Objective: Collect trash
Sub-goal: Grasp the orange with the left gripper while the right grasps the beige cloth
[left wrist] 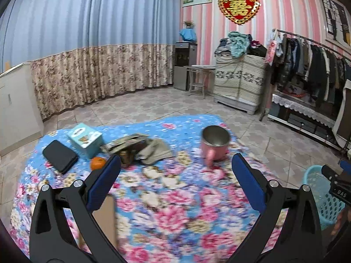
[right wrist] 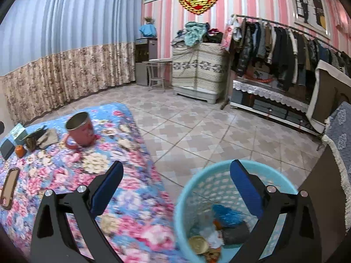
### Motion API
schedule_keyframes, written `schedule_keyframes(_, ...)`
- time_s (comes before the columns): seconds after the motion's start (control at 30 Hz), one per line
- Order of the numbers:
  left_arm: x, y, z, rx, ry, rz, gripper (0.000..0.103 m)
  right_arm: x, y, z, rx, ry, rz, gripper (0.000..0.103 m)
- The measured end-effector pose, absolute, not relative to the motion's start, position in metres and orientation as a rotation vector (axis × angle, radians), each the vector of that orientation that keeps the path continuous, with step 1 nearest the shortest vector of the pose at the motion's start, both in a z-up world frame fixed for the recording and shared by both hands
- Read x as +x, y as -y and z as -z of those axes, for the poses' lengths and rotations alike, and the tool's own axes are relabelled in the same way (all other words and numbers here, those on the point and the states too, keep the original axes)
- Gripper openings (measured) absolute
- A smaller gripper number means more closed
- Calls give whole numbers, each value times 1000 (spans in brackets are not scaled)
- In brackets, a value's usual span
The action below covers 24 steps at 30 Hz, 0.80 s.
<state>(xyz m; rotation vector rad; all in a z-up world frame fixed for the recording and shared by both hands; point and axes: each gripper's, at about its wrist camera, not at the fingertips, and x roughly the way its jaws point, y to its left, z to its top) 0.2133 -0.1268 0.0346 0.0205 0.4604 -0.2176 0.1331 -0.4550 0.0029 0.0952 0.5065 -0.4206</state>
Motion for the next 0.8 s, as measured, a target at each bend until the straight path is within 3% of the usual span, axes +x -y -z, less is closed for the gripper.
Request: schedule_keyframes(0.8, 270, -26, 6, -56, -557, 15, 98, 234, 335, 14, -10, -557, 233, 96)
